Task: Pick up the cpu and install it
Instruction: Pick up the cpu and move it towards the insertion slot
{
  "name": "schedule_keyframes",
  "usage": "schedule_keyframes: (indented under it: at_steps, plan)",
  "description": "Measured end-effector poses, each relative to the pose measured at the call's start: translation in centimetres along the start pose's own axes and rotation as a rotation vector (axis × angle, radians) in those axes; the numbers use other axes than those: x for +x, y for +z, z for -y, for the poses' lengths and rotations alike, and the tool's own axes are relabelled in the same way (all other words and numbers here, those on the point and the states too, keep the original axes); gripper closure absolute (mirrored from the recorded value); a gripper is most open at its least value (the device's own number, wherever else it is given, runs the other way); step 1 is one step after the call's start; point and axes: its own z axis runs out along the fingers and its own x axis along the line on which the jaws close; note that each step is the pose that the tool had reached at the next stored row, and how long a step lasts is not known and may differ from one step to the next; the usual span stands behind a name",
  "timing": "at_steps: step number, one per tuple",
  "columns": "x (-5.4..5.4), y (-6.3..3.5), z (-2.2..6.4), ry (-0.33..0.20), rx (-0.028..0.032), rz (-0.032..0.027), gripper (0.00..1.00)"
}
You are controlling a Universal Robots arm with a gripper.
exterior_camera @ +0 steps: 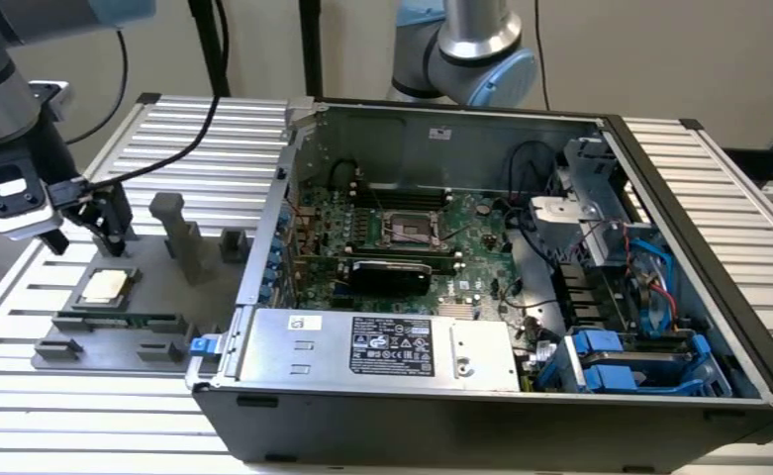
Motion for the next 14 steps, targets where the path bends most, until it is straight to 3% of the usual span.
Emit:
schedule_keyframes:
  at_steps: [14]
  plan:
    - [0.0,2.54,0.11,0.0,0.0,0.0,0.29]
